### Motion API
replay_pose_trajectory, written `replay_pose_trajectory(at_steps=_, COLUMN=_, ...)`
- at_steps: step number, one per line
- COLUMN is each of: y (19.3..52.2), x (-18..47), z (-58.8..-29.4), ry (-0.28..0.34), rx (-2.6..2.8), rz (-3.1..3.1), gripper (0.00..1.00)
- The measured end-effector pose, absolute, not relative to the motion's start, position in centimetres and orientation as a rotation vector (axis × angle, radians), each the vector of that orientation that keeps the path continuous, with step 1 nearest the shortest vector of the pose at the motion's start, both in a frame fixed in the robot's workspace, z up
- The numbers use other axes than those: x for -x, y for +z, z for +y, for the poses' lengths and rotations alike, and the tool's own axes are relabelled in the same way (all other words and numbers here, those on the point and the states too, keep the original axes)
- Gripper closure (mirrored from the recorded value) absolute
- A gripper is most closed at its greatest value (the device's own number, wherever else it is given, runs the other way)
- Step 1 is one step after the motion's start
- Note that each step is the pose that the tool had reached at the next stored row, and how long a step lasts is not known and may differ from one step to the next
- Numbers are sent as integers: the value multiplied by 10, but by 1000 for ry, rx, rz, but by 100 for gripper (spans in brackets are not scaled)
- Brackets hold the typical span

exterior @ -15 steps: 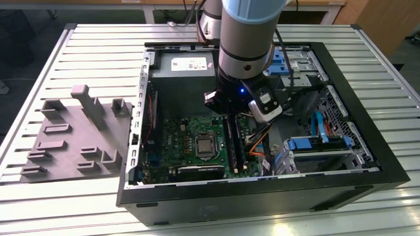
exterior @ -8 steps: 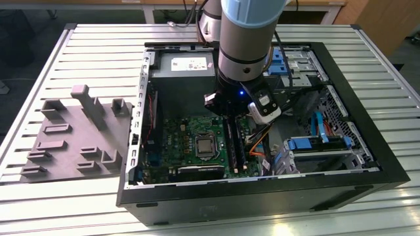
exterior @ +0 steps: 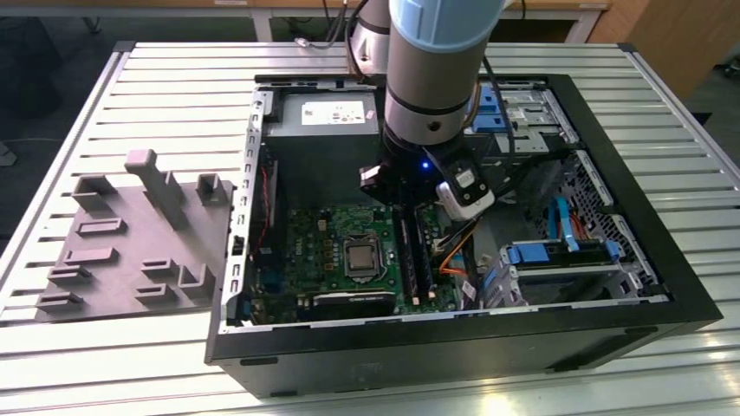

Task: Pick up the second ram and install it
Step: 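Press down the second ram until it locks into place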

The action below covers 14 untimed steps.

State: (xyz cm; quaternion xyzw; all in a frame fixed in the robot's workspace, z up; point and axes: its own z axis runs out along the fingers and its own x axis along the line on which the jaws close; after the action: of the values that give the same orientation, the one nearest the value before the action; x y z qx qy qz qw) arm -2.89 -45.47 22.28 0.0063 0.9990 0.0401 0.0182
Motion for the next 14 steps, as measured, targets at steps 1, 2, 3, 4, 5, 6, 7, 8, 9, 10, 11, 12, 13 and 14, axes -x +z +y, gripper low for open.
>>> replay_pose_trajectory(at_steps=1, y=222, x=29, z=-455, ry=124, rx=-20, rz=3103, gripper=89)
replay_pose_trajectory(at_steps=2, y=222, x=29, z=-455, ry=124, rx=-20, rz=3103, gripper=89)
replay_pose_trajectory(at_steps=3, y=221, x=29, z=-455, ry=124, rx=-20, rz=3103, gripper=89)
replay_pose_trajectory(at_steps=4, y=221, x=29, z=-455, ry=124, rx=-20, rz=3103, gripper=89)
replay_pose_trajectory(at_steps=5, y=221, x=29, z=-455, ry=124, rx=-20, rz=3103, gripper=89)
replay_pose_trajectory(at_steps=6, y=221, x=29, z=-455, ry=124, rx=-20, rz=3103, gripper=89)
replay_pose_trajectory(at_steps=7, y=220, x=29, z=-455, ry=124, rx=-20, rz=3103, gripper=89)
replay_pose_trajectory(at_steps=8, y=220, x=29, z=-455, ry=124, rx=-20, rz=3103, gripper=89)
replay_pose_trajectory(at_steps=9, y=220, x=29, z=-455, ry=124, rx=-20, rz=3103, gripper=89)
replay_pose_trajectory(at_steps=10, y=219, x=29, z=-455, ry=124, rx=-20, rz=3103, gripper=89)
replay_pose_trajectory(at_steps=11, y=219, x=29, z=-455, ry=124, rx=-20, rz=3103, gripper=89)
replay_pose_trajectory(at_steps=12, y=219, x=29, z=-455, ry=124, rx=-20, rz=3103, gripper=89)
replay_pose_trajectory(at_steps=13, y=218, x=29, z=-455, ry=124, rx=-20, rz=3103, gripper=89)
replay_pose_trajectory(at_steps=14, y=218, x=29, z=-455, ry=124, rx=-20, rz=3103, gripper=89)
